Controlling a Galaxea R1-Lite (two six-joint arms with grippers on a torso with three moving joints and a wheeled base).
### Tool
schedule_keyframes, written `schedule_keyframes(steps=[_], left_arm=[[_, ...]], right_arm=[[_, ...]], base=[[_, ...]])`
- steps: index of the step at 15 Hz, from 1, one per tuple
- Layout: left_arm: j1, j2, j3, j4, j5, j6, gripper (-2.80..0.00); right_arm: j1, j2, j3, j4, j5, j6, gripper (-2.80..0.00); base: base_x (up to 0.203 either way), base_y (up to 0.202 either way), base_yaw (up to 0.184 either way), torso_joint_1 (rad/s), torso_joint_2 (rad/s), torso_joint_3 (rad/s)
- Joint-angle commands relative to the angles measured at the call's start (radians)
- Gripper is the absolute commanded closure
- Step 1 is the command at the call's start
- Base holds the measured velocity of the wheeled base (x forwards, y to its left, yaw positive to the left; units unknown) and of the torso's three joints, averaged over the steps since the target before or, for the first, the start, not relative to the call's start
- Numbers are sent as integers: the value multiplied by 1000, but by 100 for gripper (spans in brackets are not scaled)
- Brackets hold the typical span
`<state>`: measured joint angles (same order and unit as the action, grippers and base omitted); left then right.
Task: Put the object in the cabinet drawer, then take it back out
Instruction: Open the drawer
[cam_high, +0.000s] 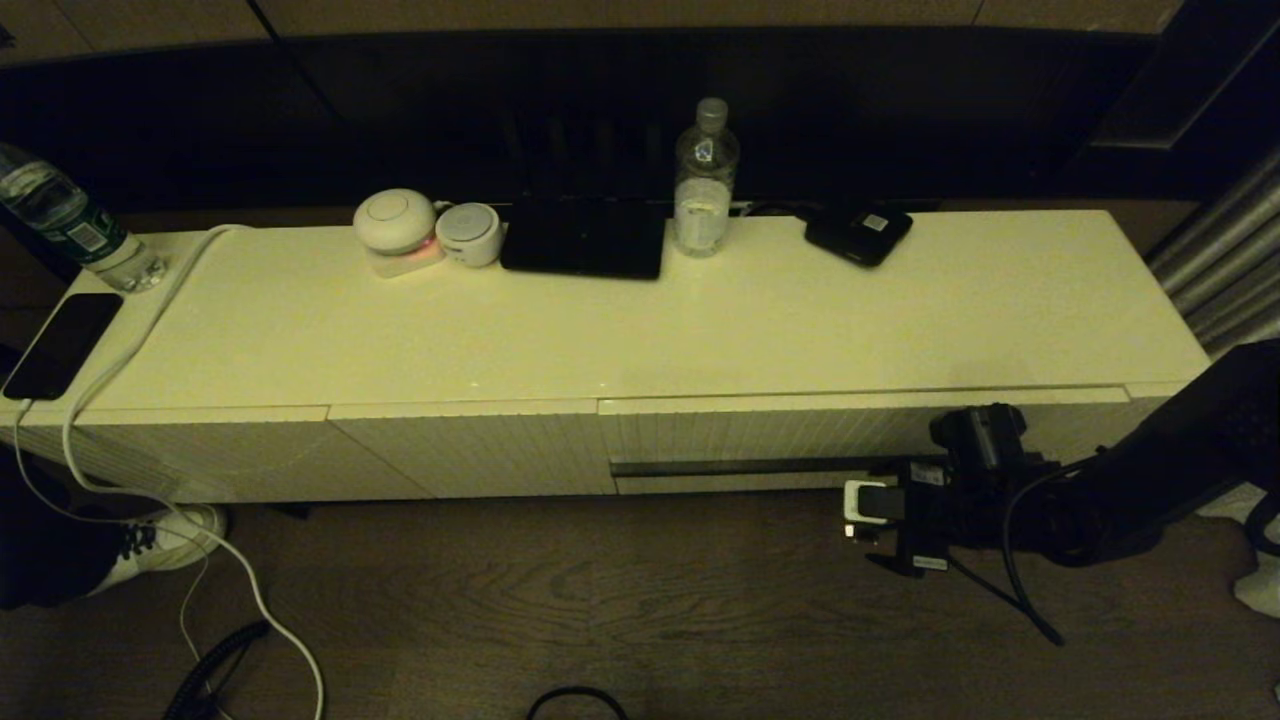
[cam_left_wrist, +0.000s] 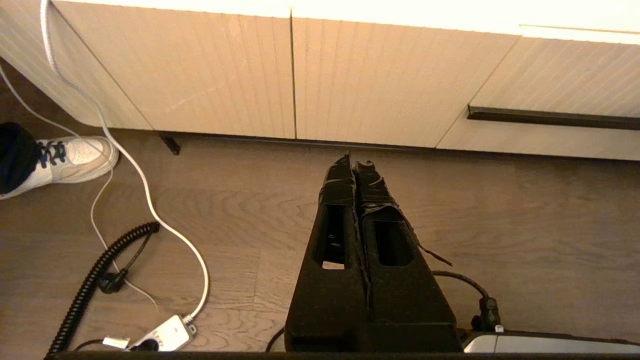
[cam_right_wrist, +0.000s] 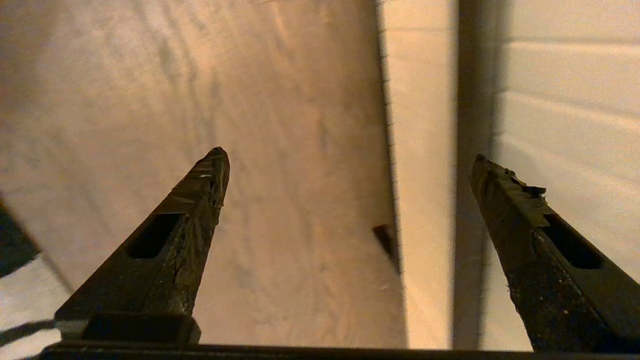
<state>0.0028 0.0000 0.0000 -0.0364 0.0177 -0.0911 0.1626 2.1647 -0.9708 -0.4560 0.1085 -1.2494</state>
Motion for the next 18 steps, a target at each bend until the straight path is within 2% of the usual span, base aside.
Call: schedule_keyframes(steps=[1, 18], left_arm=[[0, -2, 0, 0, 1, -1, 0], [0, -2, 0, 0, 1, -1, 0]], right_arm=[[0, 3, -48, 7, 2, -7, -280], [-8, 93, -123, 22, -1, -9, -280]], base=[[0, 0, 0, 0, 0, 0], [0, 0, 0, 0, 0, 0]])
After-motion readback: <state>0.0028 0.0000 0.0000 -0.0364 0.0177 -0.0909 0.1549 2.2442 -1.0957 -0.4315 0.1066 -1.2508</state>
